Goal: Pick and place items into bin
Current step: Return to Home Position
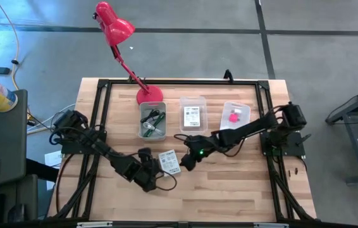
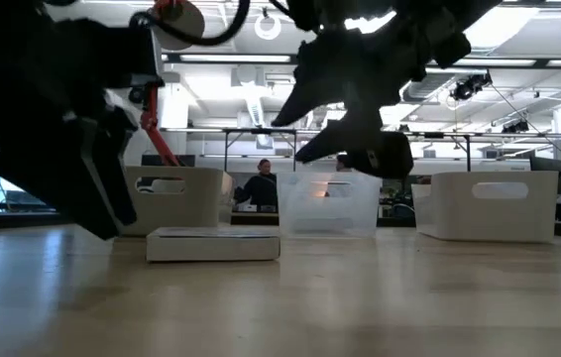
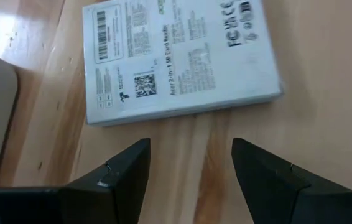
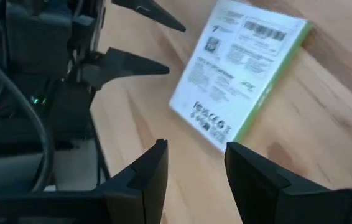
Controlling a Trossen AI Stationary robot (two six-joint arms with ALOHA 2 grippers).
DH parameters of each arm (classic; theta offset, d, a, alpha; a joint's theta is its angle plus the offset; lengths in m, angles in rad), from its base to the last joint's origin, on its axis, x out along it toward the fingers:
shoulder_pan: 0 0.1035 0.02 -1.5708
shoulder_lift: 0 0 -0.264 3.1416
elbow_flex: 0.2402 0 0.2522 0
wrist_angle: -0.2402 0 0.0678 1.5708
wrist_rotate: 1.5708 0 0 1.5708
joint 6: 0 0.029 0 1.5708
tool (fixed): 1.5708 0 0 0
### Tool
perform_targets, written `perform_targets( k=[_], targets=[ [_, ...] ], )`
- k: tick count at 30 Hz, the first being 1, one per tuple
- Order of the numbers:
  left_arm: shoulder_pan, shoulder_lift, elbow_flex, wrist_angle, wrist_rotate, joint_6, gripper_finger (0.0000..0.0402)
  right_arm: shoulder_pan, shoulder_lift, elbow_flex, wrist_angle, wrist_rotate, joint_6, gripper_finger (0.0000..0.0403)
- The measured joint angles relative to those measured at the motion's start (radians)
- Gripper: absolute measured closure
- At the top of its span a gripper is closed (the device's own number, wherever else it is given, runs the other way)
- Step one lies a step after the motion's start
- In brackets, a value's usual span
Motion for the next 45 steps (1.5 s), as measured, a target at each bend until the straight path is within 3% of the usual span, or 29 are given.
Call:
perform_targets(
  k=[13, 25, 34, 45],
  targets=[
    [0.041, 0.000, -0.044, 0.064, 0.022, 0.136, 0.0186, 0.015, 0.074, 0.000, 0.011, 0.091, 0.133, 0.0257],
    [0.164, -0.005, -0.042, 0.076, 0.205, 0.261, 0.0186, 0.038, 0.101, 0.000, 0.059, 0.133, 0.201, 0.0263],
    [0.243, 0.002, -0.044, 0.163, 0.246, 0.348, 0.0186, 0.051, 0.101, 0.000, 0.016, 0.159, 0.224, 0.0263],
    [0.234, 0.002, -0.044, 0.206, 0.265, 0.368, 0.0186, 0.111, 0.101, 0.000, -0.119, 0.237, 0.281, 0.0263]
  ],
)
